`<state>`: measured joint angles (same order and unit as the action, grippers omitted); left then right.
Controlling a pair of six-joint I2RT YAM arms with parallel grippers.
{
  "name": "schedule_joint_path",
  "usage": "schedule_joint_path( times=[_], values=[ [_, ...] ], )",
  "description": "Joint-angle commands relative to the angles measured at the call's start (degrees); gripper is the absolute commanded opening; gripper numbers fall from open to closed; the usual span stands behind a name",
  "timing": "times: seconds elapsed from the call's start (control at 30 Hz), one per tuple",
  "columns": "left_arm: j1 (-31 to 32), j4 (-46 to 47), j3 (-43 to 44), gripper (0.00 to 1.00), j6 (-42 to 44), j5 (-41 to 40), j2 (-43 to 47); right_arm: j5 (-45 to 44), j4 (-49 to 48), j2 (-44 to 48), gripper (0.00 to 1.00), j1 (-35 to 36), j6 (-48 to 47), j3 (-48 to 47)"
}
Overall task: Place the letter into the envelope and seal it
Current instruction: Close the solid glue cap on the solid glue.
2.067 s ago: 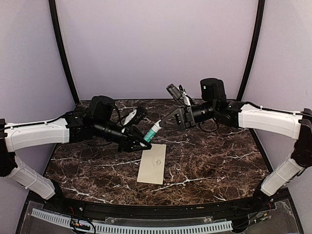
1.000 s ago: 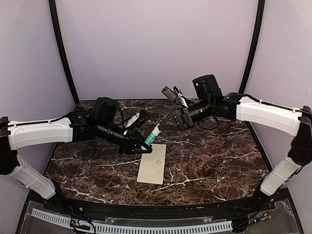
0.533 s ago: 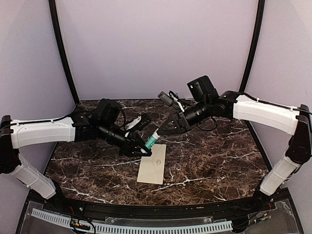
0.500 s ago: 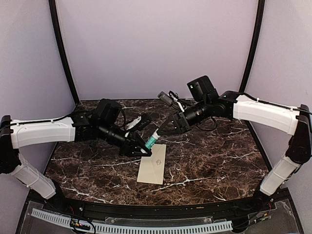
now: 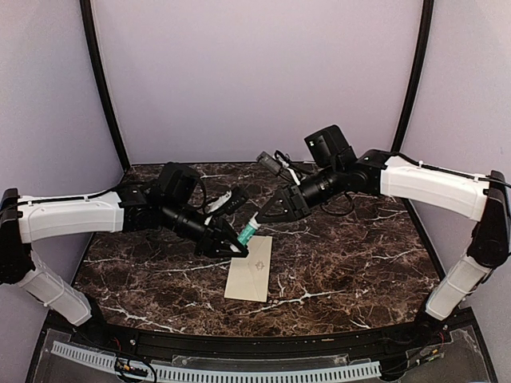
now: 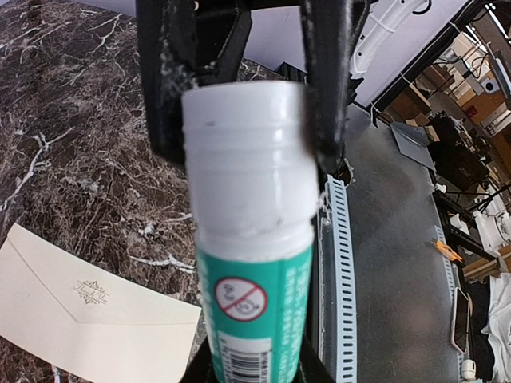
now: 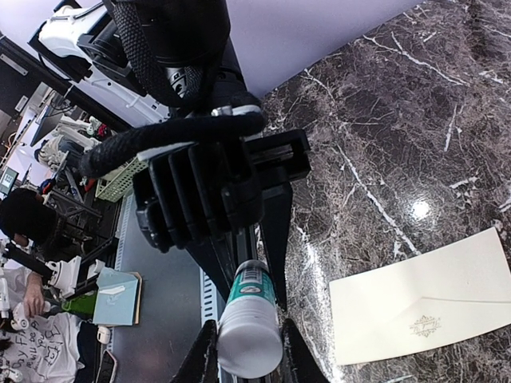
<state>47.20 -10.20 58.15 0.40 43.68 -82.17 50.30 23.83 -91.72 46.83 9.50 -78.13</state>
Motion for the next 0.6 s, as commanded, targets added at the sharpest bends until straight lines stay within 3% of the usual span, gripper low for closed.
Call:
schedule_joint_path(
  times=[0.0, 0.57],
  values=[
    [-0.20, 6.35, 2.15, 0.00, -0.14, 0.77, 0.58, 2.69, 0.39, -1.73, 0.01, 3.15, -0.18, 0.21],
    [-2.18, 12.02, 0.38, 0.00, -4.65, 3.90, 1.97, 3.87, -2.09, -2.40, 0.00, 5.41, 1.90, 1.52]
  ],
)
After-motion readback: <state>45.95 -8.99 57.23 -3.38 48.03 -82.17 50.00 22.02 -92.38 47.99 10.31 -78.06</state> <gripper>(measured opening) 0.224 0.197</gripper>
